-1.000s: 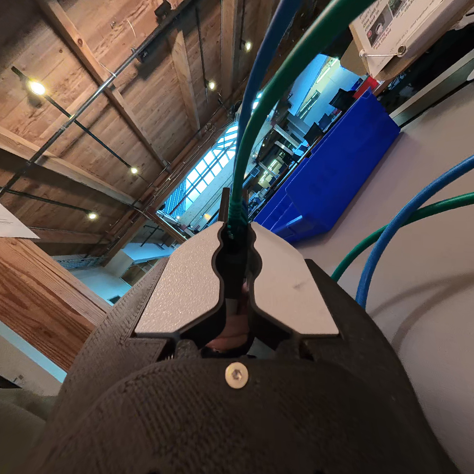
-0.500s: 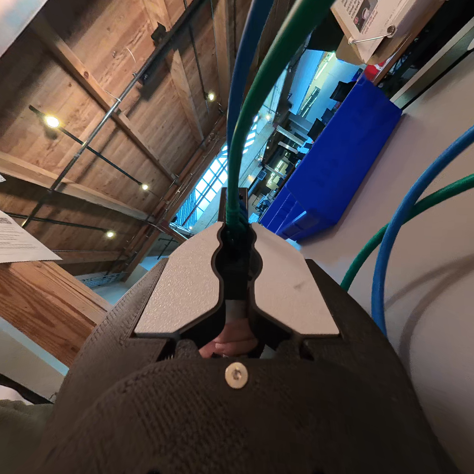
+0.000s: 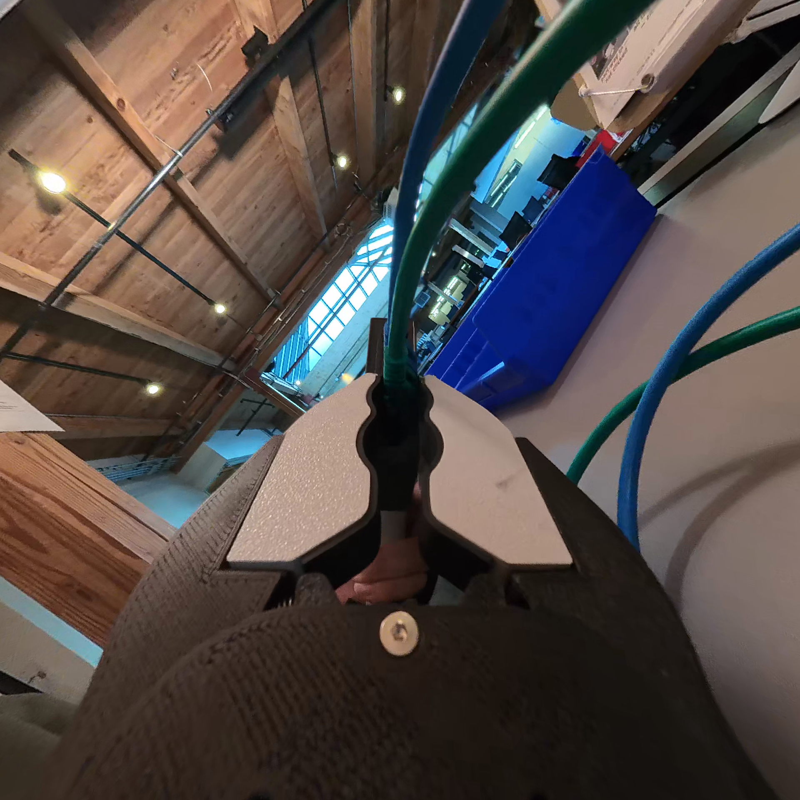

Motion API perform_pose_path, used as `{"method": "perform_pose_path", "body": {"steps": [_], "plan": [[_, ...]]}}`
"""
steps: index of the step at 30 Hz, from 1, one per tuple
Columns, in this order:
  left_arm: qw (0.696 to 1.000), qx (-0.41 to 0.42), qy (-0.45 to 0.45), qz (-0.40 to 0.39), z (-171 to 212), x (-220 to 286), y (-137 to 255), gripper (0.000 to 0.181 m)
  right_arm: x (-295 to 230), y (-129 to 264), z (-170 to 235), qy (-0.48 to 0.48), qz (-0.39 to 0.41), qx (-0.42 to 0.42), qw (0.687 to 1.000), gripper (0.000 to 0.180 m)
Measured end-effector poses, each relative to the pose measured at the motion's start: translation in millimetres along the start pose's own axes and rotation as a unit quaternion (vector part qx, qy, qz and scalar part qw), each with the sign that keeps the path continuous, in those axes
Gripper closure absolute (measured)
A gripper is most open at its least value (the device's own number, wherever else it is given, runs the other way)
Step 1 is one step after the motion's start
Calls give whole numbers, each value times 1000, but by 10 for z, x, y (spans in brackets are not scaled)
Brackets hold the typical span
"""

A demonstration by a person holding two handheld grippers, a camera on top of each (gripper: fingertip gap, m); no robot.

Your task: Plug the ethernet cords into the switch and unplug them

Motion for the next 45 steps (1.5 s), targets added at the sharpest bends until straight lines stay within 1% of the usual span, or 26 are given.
{"method": "perform_pose_path", "body": {"steps": [4,9,20,25,28,31,37,45], "plan": [[1000,11,7,-3,-15,-1,1,151,3,5,6,-16,0,6,1000,165],[999,36,30,0,-70,-4,33,152,0,-3,30,-10,0,2,1000,165],[999,14,48,-14,-48,-64,53,152,47,22,68,-3,27,8,1000,165],[999,21,40,-17,-30,-85,31,152,53,53,71,-6,44,30,999,166],[998,47,41,-23,-41,-94,4,151,12,72,27,22,48,55,997,166],[997,61,46,-20,-57,-100,10,153,24,109,-58,18,50,81,995,166],[998,37,40,-10,-42,-95,-85,154,-1,170,-144,44,51,94,993,166],[998,51,47,5,-12,-143,-193,154,37,239,-207,38,55,104,992,165]]}}
Point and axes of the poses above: each gripper's, where its closed fingertips meet, y back along the fingers, z out of its underside, x = y × z across the jaws, the point moved 4 cm from there along y, back along the fingers, and after that the axes turned 6 degrees about x, right-handed, at the moved point
